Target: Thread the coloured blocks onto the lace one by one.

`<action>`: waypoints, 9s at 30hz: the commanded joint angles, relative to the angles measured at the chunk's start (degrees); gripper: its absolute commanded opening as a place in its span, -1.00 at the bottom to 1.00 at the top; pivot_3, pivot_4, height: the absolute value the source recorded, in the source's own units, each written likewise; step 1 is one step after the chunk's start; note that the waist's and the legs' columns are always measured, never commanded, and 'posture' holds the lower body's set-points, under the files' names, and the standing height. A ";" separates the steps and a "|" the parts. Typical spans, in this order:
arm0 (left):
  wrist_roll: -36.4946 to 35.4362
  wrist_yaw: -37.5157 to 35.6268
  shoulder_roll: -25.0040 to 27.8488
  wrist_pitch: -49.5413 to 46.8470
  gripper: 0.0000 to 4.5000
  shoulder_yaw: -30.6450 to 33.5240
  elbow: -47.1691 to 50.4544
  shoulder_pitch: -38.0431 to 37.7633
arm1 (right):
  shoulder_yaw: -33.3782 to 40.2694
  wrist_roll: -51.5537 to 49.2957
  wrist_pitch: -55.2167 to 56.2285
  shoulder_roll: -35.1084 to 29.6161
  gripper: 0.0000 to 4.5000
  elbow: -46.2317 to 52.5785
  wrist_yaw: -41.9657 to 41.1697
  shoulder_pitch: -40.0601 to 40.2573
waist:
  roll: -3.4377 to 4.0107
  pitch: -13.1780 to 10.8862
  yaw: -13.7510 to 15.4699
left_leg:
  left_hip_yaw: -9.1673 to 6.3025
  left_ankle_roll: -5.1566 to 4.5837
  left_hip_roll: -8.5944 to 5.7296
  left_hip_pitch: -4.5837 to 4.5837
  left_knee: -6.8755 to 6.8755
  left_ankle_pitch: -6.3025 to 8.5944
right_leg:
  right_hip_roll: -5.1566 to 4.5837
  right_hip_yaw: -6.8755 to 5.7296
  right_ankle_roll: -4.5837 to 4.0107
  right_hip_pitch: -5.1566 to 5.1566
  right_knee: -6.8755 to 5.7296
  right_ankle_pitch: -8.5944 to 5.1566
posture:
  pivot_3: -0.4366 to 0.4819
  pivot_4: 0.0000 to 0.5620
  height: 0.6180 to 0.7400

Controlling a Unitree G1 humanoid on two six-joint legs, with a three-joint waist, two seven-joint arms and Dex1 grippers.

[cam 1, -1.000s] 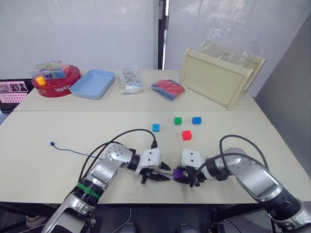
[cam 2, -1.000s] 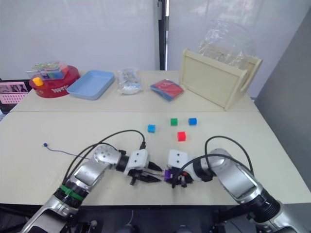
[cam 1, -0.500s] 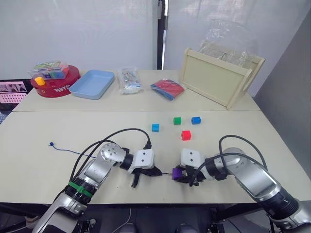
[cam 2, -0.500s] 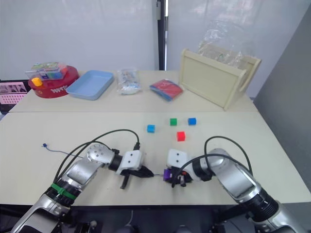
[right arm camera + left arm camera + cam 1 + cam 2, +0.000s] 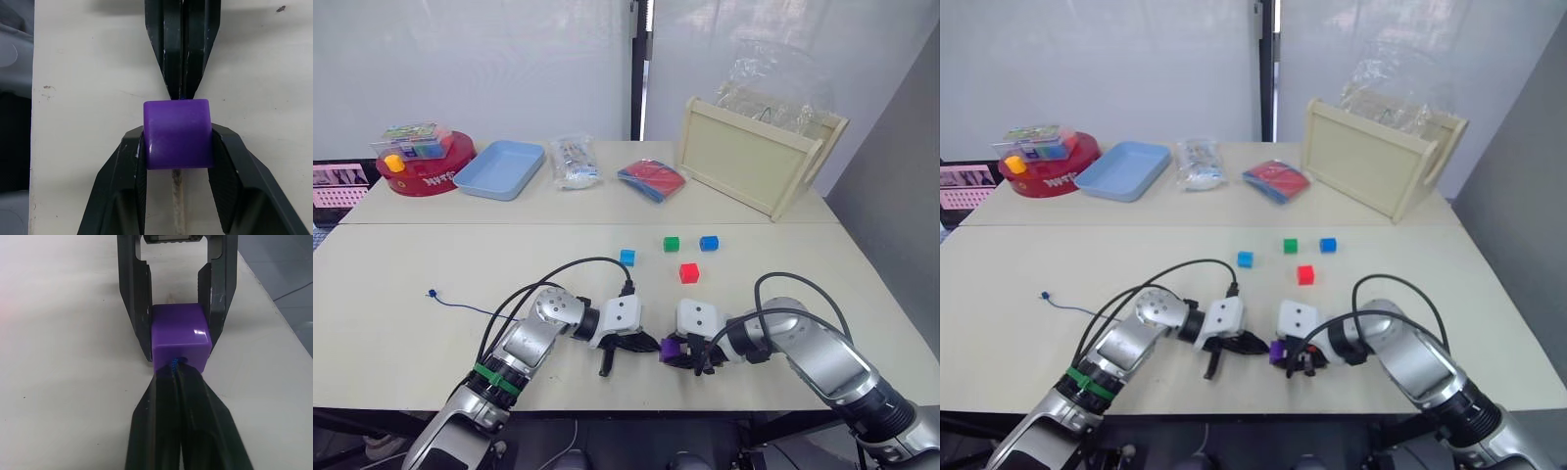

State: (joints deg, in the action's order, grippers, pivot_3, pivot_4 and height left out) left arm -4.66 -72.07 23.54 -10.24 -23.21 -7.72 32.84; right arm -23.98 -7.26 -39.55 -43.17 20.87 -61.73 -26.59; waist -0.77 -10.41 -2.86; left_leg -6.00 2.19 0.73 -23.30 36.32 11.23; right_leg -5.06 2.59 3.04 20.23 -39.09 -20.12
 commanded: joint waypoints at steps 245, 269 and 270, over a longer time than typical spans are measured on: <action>-9.53 6.13 6.85 9.99 -1.00 13.35 3.03 -13.38 | 26.89 -19.13 -26.43 34.59 -0.46 12.32 54.63 12.15 | -0.05 0.01 -1.09 | 0.06 0.33 -0.02 -0.48 -0.33 -0.22 | -0.08 0.09 -0.03 0.98 -0.64 0.00 | -0.05 -0.47 1.00; -8.63 7.13 5.12 10.56 -1.00 13.26 2.79 -13.76 | 3.24 -8.24 9.07 -6.53 0.99 -1.31 1.62 -6.15 | -0.05 0.00 -1.31 | 0.04 0.28 0.04 -0.44 -0.31 -0.18 | -0.01 0.00 -0.01 0.85 -0.35 -0.01 | -0.05 -0.47 1.00; -8.55 7.17 5.18 10.64 -1.00 13.22 2.84 -13.85 | 1.49 -6.12 12.79 -6.60 0.99 -4.72 -0.61 -7.69 | -0.06 0.00 -1.19 | 0.08 0.28 0.02 -0.44 -0.28 -0.19 | -0.04 0.03 -0.02 0.85 -0.35 -0.01 | -0.05 -0.47 1.00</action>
State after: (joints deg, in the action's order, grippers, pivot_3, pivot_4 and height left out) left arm -13.33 -65.26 28.60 -0.99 -10.25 -6.83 19.36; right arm -20.22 -17.64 -34.71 -49.24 20.49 -57.33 -31.93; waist -0.83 -10.41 -4.05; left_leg -5.92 2.48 0.75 -23.76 36.04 11.04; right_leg -5.11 2.60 3.02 21.08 -39.44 -20.12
